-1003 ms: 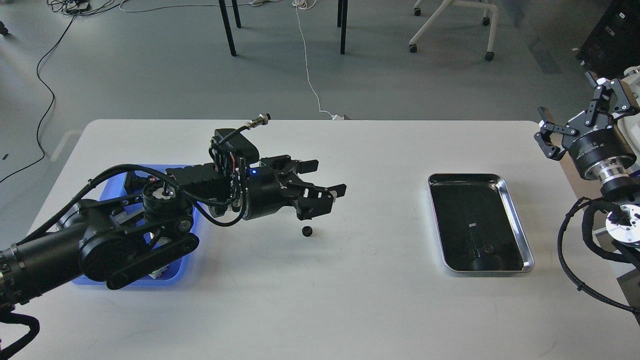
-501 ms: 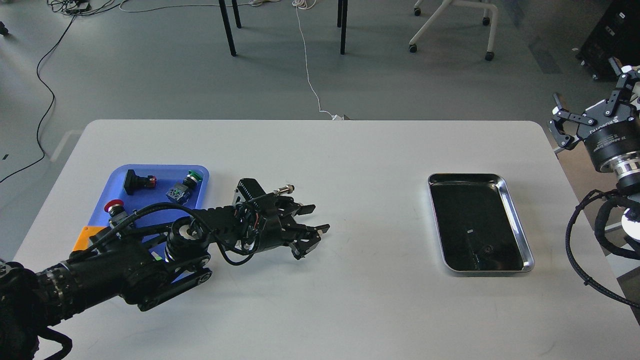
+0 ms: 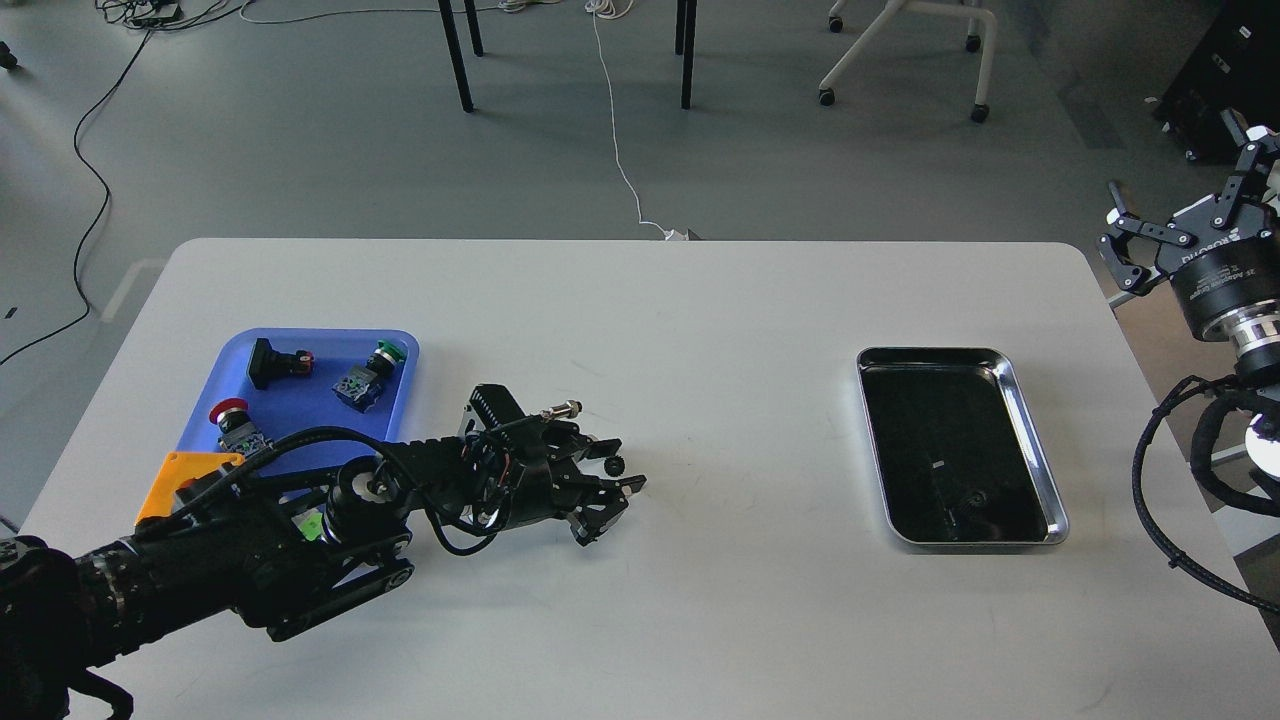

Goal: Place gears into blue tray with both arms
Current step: 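Grasp the black piece with the left gripper and lift it, then lower the black piece into the blue tray and open the left gripper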

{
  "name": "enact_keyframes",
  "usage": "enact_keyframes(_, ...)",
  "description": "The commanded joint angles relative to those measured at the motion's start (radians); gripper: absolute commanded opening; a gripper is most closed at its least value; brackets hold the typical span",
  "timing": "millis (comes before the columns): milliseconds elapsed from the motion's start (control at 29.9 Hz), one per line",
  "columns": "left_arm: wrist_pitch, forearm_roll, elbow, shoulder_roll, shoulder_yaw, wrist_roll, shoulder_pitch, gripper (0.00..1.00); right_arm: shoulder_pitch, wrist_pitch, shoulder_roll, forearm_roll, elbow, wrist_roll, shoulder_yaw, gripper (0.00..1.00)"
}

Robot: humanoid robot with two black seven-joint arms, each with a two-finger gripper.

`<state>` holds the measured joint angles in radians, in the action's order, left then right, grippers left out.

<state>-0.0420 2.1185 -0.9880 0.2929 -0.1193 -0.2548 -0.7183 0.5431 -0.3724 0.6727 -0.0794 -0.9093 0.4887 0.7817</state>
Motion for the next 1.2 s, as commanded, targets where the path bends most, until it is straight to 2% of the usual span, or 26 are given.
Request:
enact_keyframes(0,-0.001,-0.008,0.008,0.003,0.0,0.0,0.002,0.36,0.001,0.0,-0.001,0.0,-0.013,0.0,0.002,0.98)
enact_keyframes(167,0.001,-0.011,0.008,0.008,0.0,-0.001,0.008,0.22,0.001,0.0,-0.001,0.0,-0.014,0.0,0.005,0.98)
enact_keyframes(435,-0.019,-0.012,-0.017,0.055,-0.04,-0.004,0.007,0.2,0.001,0.0,0.001,0.001,-0.014,0.0,0.005,0.98)
enact_keyframes(568,-0.05,-0.052,-0.081,0.173,-0.112,-0.014,-0.006,0.2,0.003,0.0,0.002,0.001,-0.014,0.0,0.005,0.98)
enact_keyframes(635,-0.058,-0.095,-0.08,0.267,-0.112,-0.046,-0.012,0.2,0.008,0.0,0.002,0.001,-0.014,0.0,0.005,0.98)
enact_keyframes(735,-0.081,-0.179,-0.066,0.376,-0.117,-0.119,-0.01,0.2,0.011,0.0,0.001,0.003,-0.013,0.0,0.002,0.98)
enact_keyframes(802,-0.099,-0.254,-0.049,0.437,-0.111,-0.146,-0.003,0.2,0.014,0.001,-0.002,0.003,-0.013,0.0,0.002,0.98)
enact_keyframes(969,-0.102,-0.302,-0.021,0.525,-0.103,-0.15,0.049,0.21,0.021,0.001,-0.012,0.004,-0.013,0.0,0.002,0.98)
enact_keyframes(1170,-0.102,-0.292,0.017,0.522,-0.1,-0.146,0.103,0.23,0.029,0.001,-0.001,0.003,-0.013,0.0,0.001,0.98)
